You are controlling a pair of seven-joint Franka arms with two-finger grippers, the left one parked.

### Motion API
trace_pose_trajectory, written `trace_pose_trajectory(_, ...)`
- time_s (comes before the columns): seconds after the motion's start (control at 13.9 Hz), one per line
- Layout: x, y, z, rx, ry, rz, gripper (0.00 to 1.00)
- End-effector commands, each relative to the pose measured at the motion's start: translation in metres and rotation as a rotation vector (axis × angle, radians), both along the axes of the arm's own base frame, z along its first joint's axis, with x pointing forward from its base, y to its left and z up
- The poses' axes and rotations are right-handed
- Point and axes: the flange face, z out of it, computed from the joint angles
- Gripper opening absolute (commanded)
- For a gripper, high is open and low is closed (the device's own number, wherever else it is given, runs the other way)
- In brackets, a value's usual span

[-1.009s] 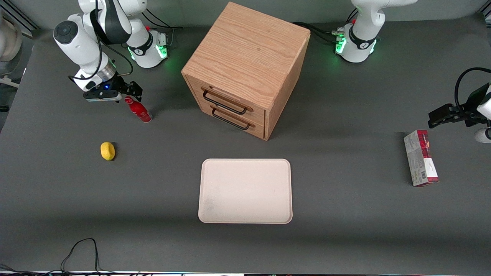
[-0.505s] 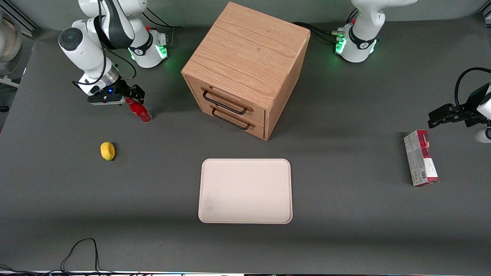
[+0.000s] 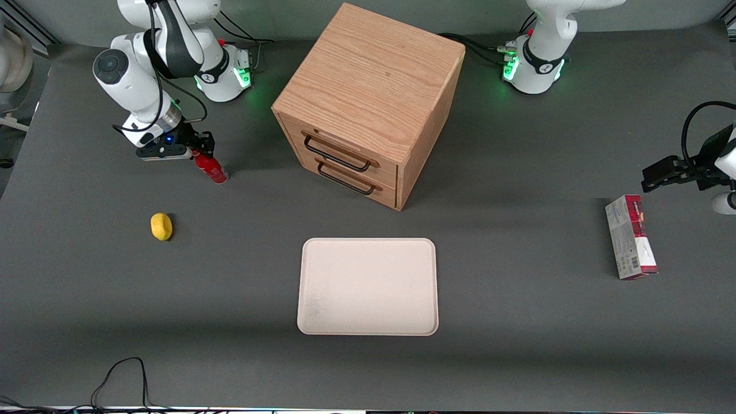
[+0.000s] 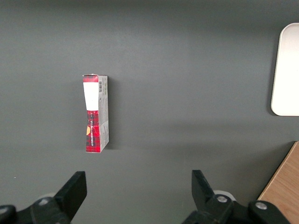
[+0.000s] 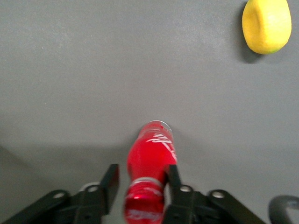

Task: Place coke bottle on tray
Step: 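Close the right gripper around the bottle's middle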

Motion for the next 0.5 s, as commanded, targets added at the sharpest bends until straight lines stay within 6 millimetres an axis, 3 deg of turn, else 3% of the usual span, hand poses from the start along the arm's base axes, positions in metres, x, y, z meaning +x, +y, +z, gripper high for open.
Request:
trace_pose_trajectory(0.0,-0.015,-0.005,-0.028,-0.01,0.043,0.028,0.0)
trace_pose_trajectory(0.29,0.008,-0.009,-0.012,-0.018,0.013,0.023,0.0)
trace_pose_trajectory(0.43,0.033,-0.014,0.02,-0.018,0.027,0.006,0.0)
